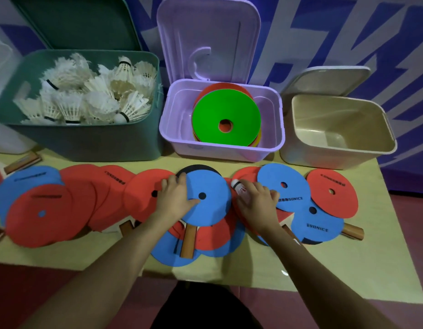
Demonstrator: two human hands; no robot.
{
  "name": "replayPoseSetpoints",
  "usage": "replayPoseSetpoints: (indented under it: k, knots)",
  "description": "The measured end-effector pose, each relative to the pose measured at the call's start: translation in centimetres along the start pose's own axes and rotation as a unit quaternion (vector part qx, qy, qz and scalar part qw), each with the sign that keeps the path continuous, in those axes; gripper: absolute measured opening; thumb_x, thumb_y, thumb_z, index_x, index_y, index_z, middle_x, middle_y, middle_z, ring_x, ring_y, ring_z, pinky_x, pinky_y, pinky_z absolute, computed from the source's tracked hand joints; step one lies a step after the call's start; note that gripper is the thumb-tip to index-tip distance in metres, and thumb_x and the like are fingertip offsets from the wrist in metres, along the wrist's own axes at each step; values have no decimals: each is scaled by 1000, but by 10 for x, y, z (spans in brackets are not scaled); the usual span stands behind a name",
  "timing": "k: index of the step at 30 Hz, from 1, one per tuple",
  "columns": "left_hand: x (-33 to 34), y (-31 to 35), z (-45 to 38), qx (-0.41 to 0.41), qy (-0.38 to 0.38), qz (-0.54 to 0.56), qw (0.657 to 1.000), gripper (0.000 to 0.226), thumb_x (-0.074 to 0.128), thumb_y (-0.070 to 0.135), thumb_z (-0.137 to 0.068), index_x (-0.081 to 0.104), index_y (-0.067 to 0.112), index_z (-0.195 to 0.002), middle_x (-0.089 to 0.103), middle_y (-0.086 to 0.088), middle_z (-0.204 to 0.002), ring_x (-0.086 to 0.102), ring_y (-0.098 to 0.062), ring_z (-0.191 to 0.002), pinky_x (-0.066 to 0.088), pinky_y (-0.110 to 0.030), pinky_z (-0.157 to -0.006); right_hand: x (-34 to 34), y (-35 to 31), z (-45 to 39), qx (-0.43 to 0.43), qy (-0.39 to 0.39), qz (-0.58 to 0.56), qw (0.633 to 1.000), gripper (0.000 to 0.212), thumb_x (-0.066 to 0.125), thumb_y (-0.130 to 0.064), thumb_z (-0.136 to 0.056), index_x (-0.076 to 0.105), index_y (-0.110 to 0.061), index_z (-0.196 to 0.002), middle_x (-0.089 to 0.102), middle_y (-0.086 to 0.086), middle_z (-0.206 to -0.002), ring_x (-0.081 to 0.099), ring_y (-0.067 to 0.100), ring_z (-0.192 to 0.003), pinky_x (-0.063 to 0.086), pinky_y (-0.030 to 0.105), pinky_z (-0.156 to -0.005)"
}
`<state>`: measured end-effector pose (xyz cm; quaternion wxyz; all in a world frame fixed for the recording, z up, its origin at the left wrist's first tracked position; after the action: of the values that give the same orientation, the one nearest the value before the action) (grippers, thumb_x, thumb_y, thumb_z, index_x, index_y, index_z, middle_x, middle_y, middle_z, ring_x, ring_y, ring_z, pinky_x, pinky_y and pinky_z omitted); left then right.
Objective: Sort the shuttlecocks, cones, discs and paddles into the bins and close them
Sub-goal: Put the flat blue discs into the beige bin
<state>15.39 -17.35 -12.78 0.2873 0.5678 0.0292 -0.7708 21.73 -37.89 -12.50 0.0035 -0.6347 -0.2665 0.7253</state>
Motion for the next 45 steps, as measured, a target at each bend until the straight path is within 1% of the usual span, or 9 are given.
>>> replayPoseSetpoints:
  k: [8, 15, 21, 28, 33, 37, 41, 43, 45]
  knots:
    - [1, -2, -6, -56, 4, 53, 997, 89, 74, 41, -74, 26, 17, -144, 34, -15, -133, 31, -36, -125, 26, -43, -103, 13, -2, -1, 18, 3, -49, 999, 36, 55, -31, -90, 54, -25, -125, 55, 4, -112, 44, 26, -107, 15, 36, -88]
    - [-17, -2, 7, 30, 86, 132, 987, 40, 61, 16, -87, 45, 20, -123, 55, -8, -117, 52, -30, -108, 38, -43, -92, -6, -19, 2, -71, 44, -135, 987, 29, 55, -28, -88, 58, -23, -116, 54, 0, -107, 40, 13, -92, 25, 37, -85]
    - [-67, -4, 19, 100, 120, 267, 951, 42, 61, 8, -87, 54, 16, -127, 61, -2, -124, 55, -18, -115, 38, -18, -90, -52, -93, -25, -191, 115, -219, 950, 29, 53, -36, -83, 60, -19, -105, 55, 1, -101, 50, 18, -97, 30, 34, -78]
    - [-138, -62, 19, 102, 211, 285, 929, 27, 63, 7, -84, 56, 17, -108, 62, -5, -85, 60, -24, -79, 50, -43, -76, -80, -198, -73, -266, 163, -292, 904, 29, 64, -23, -82, 61, -9, -107, 49, 9, -104, 49, 20, -97, 46, 46, -84]
    - [-169, -103, 5, 104, 238, 283, 923, 24, 65, 11, -85, 64, 16, -108, 66, -1, -88, 61, -20, -83, 50, -42, -79, -75, -270, -111, -285, 176, -299, 894, 24, 68, -9, -82, 62, -3, -104, 47, 16, -110, 48, 18, -103, 37, 13, -91]
    - [-182, -119, -8, 152, 235, 248, 927, 18, 62, 20, -82, 68, 15, -98, 69, -1, -90, 63, -19, -86, 50, -39, -76, -41, -299, -151, -262, 122, -187, 939, 34, 58, -26, -89, 61, -9, -119, 45, 21, -133, 44, 31, -124, 25, 36, -108]
    - [-180, -126, -18, 209, 238, 197, 928, 22, 55, 26, -82, 68, 12, -91, 68, -3, -86, 60, -24, -85, 47, -40, -71, -11, -299, -159, -246, 5, 65, 967, 53, 23, -56, -96, 21, -40, -146, 8, -7, -158, -3, 20, -145, -15, 45, -108]
    - [-177, -125, -15, 241, 267, 191, 914, 25, 52, 29, -84, 68, 11, -90, 67, -4, -83, 57, -22, -82, 44, -40, -70, -22, -296, -147, -249, 36, -4, 968, 58, 18, -60, -91, 15, -43, -146, 5, -6, -158, -1, 19, -144, -9, 41, -110]
    - [-178, -121, -10, 267, 308, 192, 893, 25, 53, 28, -85, 68, 9, -91, 68, -4, -84, 56, -19, -81, 43, -38, -71, -38, -282, -131, -240, 112, -115, 958, 56, 28, -53, -91, 26, -37, -145, 23, -2, -153, 19, 17, -138, 9, 38, -108]
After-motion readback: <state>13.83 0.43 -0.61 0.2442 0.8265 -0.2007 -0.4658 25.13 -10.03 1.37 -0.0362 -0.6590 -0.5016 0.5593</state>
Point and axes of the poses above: each hand's wrist, its own z-axis away from the middle knuckle, its own x-axis out of the palm, y = z × x, the point moved 5 cm from there along -z, towards the middle knuckle
